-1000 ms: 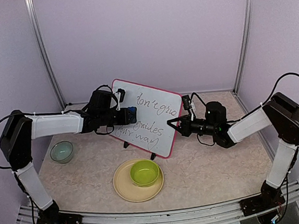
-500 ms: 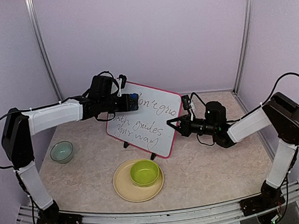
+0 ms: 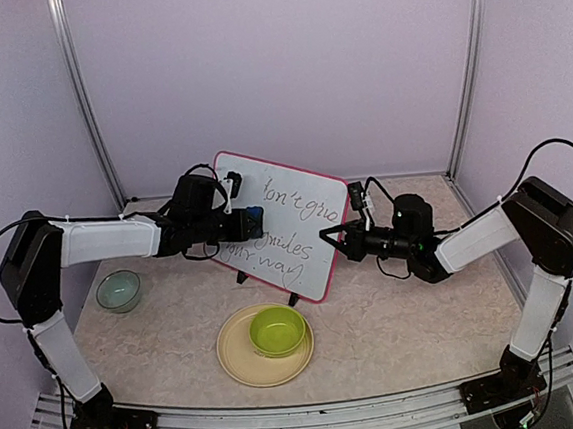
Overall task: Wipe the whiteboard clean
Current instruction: Erase the center of the whiteboard.
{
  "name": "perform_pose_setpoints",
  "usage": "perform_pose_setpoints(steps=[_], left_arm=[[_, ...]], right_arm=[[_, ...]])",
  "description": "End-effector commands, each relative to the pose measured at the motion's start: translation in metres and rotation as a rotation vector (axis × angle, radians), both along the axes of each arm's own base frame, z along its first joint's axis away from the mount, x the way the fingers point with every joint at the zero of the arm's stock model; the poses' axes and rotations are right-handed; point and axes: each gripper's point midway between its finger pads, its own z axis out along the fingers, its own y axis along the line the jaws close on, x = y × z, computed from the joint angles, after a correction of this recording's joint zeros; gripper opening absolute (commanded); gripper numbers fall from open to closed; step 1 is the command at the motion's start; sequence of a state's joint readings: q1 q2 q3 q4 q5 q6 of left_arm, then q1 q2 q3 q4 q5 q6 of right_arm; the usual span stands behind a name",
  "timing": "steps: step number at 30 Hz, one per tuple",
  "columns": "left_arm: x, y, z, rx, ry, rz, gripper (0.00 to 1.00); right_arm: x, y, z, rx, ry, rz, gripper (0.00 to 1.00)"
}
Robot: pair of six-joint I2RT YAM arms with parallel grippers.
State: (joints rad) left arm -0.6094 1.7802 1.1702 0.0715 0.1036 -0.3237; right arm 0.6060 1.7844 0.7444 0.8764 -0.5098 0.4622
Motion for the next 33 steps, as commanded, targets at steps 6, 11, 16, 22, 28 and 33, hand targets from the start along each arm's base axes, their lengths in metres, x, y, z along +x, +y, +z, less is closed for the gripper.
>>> perform_pose_setpoints(steps=[6,11,16,22,28,33], left_arm=[[0.011,-0.015,0.017,-0.002,0.003,-0.022,0.01],[0.029,-0.028,0.06,-0.028,-0.065,-0.029,0.01],[0.033,-0.031,0.069,-0.033,-0.079,-0.032,0.01],[0.016,-0.022,0.023,-0.01,-0.006,-0.024,0.01],[-0.01,-0.008,-0.02,0.001,0.067,-0.018,0.01],[-0.009,-0.006,-0.022,0.017,0.07,-0.014,0.01]], right_arm=[[-0.093,-0.014,-0.15,-0.382,0.316,0.258,0.0],[-0.093,-0.015,-0.15,-0.385,0.316,0.258,0.0],[-0.093,-0.015,-0.15,-0.385,0.316,0.258,0.0],[-0.093,-0.015,-0.151,-0.388,0.318,0.258,0.0],[-0.093,-0.014,-0.152,-0.389,0.32,0.26,0.0],[-0.093,-0.013,-0.152,-0.389,0.321,0.261,0.0]])
